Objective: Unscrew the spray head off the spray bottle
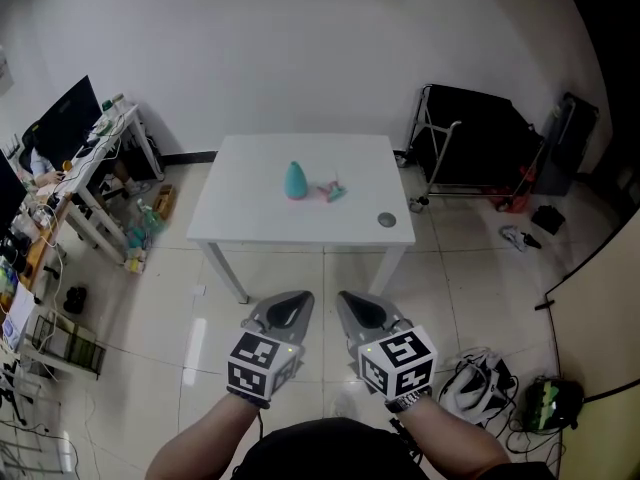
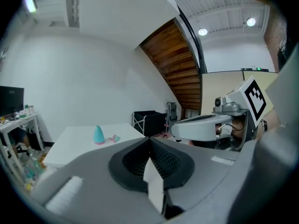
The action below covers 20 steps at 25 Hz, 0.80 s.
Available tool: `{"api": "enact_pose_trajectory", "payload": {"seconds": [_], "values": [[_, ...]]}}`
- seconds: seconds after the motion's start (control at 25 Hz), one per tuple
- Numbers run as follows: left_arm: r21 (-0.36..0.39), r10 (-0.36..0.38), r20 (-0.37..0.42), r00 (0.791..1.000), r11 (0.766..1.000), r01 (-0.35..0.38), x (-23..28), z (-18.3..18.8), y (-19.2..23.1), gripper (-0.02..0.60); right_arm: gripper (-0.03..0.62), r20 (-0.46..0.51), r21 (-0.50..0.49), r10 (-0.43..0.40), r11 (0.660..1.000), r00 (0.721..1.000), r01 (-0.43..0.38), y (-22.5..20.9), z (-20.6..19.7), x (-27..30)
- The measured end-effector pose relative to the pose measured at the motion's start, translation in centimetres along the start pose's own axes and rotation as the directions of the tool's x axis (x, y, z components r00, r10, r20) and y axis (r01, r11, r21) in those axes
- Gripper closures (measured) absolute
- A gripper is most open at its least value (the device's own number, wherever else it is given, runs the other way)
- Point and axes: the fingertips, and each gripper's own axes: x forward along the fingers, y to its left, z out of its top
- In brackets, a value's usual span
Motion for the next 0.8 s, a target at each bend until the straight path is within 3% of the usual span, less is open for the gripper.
{"api": "enact_pose_trajectory", "payload": {"seconds": [0.8], "values": [[-0.014, 0.056, -0.006, 0.998, 0.998, -0.056, 4.7, 1.2, 0.2, 0.566, 0.603, -0.015, -0.001, 0.05, 0.999, 0.999, -0.05, -5.0, 0.6, 1.2]]}}
